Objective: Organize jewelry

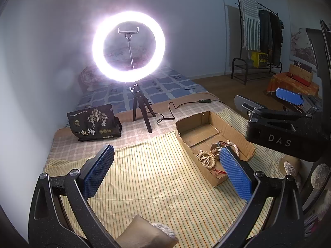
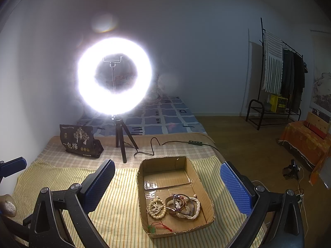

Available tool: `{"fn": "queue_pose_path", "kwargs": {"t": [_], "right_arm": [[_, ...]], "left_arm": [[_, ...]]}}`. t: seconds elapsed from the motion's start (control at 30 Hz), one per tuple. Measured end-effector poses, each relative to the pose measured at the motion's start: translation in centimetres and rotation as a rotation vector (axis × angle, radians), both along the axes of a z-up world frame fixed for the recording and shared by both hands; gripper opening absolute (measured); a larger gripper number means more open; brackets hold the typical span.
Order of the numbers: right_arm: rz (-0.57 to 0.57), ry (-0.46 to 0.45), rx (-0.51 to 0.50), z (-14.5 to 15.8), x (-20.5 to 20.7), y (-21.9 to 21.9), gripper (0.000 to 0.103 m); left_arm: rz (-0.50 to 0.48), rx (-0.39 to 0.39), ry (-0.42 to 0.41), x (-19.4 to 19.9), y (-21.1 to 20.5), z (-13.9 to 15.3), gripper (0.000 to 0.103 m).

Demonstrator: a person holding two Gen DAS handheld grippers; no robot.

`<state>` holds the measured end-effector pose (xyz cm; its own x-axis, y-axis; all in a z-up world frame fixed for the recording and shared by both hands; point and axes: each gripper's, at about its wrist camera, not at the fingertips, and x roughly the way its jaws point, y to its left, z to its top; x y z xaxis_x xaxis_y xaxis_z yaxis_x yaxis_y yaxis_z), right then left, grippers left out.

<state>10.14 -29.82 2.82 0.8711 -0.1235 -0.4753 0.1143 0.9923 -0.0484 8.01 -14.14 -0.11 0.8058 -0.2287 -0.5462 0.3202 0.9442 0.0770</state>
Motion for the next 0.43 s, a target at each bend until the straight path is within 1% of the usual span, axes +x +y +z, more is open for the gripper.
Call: {"fn": "queue_pose_path", "kwargs": {"t": [0.27, 0.43], "right_arm": [[0.001, 0.002, -0.001, -0.04, -0.01, 0.09, 0.103], [0.003, 0.003, -0.001, -0.12, 0.00, 0.16, 0.103]], "left_arm": [[-0.001, -0.003, -0.002, 0.01, 0.18, 0.04, 0.103], [0.008, 0.003, -0.026, -0.08, 0.31, 0.06, 0.103]]}}
